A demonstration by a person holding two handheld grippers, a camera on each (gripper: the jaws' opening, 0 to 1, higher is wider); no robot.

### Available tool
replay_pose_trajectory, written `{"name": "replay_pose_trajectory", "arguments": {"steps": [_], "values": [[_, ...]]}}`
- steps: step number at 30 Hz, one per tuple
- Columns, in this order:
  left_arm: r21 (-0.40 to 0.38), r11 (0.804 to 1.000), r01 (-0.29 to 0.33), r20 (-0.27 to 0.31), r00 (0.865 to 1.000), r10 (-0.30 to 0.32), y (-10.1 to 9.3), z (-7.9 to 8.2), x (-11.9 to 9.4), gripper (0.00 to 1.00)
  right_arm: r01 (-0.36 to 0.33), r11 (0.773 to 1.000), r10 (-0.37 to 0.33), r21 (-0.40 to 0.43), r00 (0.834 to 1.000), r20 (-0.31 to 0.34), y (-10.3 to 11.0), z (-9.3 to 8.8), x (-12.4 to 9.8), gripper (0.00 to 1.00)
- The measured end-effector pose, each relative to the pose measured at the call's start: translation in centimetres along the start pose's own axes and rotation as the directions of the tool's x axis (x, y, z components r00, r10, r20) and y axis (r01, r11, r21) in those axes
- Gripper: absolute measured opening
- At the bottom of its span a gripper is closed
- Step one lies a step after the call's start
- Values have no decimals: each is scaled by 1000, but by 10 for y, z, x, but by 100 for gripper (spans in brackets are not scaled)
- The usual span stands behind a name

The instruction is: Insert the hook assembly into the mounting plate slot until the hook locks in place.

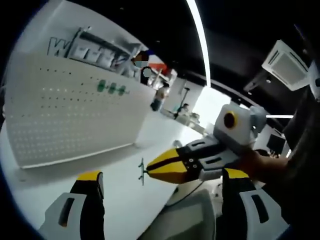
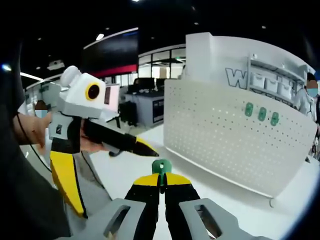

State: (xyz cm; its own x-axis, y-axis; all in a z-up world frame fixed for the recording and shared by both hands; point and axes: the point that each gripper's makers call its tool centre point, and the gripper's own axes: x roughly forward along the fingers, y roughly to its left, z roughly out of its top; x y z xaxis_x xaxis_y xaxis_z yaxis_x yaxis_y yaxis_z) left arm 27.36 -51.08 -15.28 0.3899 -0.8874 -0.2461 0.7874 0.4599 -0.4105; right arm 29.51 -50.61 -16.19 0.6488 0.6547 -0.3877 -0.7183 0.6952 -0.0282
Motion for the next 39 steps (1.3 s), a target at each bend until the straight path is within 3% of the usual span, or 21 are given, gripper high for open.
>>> {"name": "replay_pose_trajectory", "arguments": {"steps": [12,19,27,32,39], "values": [[43,999,31,-14,999,-30,-10,1,6,100,29,1000,-29,-2,999,17,-5,9,2,0],[32,999,-13,20,1000,13,-5,5,3,100,21,1000,-21,2,1000,23,-7,9,2,0],[27,994,-103,74,992,100,10,13,-8,100,55,997,-60,59,994,89,-18,27,3,0],[22,990,-141,93,986,138,19,19,-13,100,140,990,-142,27,982,122,-43,40,0,0],[12,983,-182,100,978,180,29,20,-21,100,259,965,-262,40,948,179,-92,59,-4,0]]}}
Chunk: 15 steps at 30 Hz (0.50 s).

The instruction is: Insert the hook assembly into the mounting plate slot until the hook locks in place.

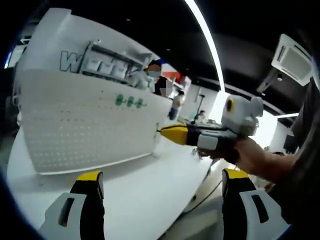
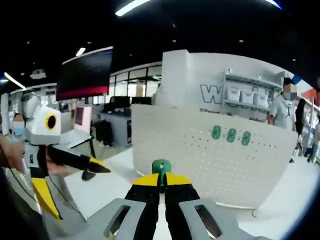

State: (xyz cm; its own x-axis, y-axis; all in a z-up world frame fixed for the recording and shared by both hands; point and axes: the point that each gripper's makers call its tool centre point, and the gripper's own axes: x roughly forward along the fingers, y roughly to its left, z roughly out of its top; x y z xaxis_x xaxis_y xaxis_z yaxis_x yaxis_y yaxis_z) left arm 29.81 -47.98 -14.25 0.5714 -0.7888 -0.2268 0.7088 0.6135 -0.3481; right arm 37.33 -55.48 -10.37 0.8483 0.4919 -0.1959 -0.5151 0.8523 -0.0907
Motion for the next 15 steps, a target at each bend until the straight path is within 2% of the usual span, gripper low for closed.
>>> {"name": "replay_pose_trajectory", "arguments": {"steps": [4,11,15], "values": [[1,1000,-17,-8,1000,17,4,-2,-3,100,34,999,-34,-4,999,10,-20,5,8,0],[15,1000,-16,-24,1000,16,1,-3,-1,100,94,996,-93,-3,995,35,-56,13,21,0],[18,1000,-16,-24,1000,16,2,-1,0,100,135,990,-134,-33,990,46,-79,17,28,0]]}}
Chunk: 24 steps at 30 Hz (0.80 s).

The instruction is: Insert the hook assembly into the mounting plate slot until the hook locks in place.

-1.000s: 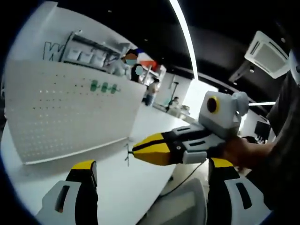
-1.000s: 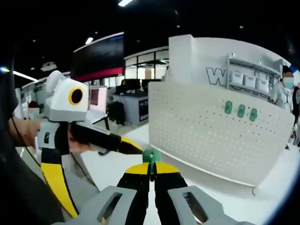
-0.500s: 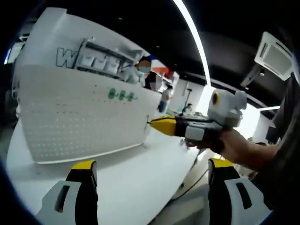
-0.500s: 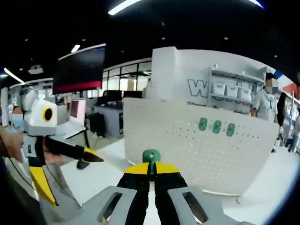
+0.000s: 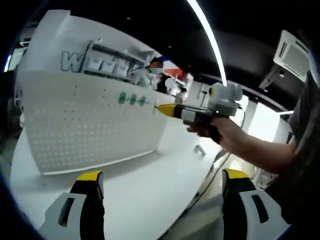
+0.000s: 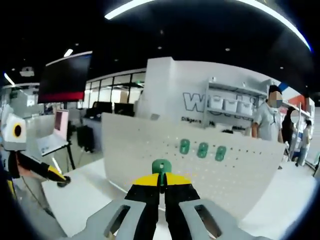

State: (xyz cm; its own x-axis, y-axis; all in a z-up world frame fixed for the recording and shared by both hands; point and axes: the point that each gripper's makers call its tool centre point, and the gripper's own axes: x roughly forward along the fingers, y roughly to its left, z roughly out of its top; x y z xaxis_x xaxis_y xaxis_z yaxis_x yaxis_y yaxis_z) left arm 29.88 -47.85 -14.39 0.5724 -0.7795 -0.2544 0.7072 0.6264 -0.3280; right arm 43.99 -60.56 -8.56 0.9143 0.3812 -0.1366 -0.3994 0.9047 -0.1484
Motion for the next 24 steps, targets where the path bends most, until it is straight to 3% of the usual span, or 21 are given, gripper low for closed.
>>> {"name": "replay_pose_trajectory", "arguments": {"steps": [5,11,13,24], "values": [[8,1000,-4,2,1000,4,1,4,0,100,42,999,-42,-24,999,5,-27,1,12,0],[4,1000,-20,8,1000,20,8,7,0,100,114,993,-114,6,993,19,-68,3,25,0],[27,999,-45,-21,999,46,18,2,-1,100,131,991,-132,17,991,19,-80,3,29,0],[49,992,-117,-36,992,118,40,1,-15,100,228,972,-230,64,973,24,-133,0,53,0]]}}
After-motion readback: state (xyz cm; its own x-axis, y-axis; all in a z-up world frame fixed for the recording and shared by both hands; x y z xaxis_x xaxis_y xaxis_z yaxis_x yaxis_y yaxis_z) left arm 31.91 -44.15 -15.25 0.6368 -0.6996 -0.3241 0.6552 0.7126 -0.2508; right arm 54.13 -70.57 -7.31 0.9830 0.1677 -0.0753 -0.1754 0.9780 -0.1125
